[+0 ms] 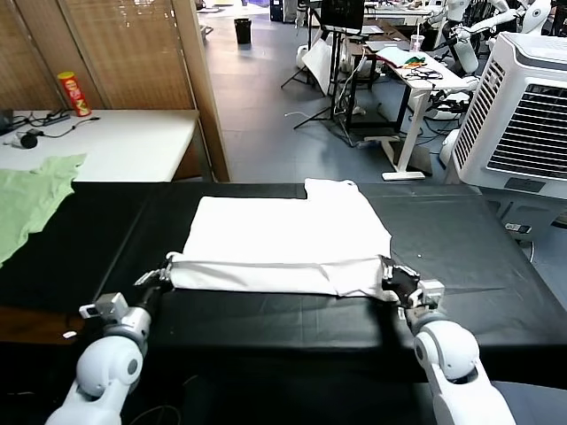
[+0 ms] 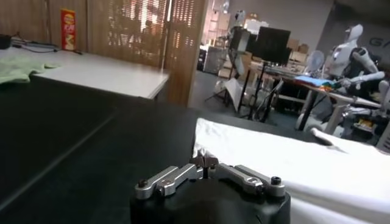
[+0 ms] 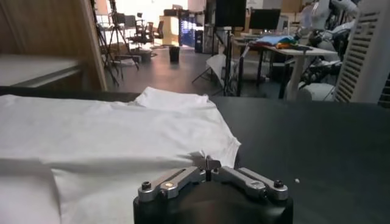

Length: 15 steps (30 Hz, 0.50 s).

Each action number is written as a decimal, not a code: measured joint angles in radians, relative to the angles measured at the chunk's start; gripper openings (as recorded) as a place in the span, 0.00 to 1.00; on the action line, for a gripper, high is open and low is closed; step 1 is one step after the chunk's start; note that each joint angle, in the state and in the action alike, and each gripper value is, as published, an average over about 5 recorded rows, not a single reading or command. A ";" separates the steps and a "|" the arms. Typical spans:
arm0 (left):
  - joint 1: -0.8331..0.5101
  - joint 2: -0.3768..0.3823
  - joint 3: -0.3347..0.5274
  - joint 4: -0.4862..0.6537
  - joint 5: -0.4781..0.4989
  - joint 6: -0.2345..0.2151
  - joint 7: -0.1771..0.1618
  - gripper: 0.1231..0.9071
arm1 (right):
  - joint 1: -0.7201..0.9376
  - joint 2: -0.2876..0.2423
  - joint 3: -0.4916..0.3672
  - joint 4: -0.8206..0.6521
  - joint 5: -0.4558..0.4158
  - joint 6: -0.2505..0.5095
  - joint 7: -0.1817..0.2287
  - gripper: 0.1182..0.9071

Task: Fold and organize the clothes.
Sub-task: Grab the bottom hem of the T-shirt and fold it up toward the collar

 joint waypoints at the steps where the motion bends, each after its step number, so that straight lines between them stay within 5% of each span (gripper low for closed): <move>1: -0.008 0.000 0.004 0.009 0.002 0.000 0.000 0.01 | 0.006 0.000 -0.001 -0.006 0.001 0.001 -0.004 0.01; 5: -0.039 0.001 0.017 0.039 0.006 0.000 0.000 0.01 | 0.009 -0.008 -0.001 -0.010 0.019 -0.014 -0.031 0.02; 9: -0.060 0.004 0.025 0.052 0.010 0.008 -0.002 0.04 | -0.014 -0.025 0.008 0.023 0.055 -0.048 -0.043 0.24; 15: -0.059 0.016 0.023 0.049 0.016 0.022 -0.003 0.40 | -0.087 -0.052 0.041 0.139 0.068 -0.082 -0.039 0.66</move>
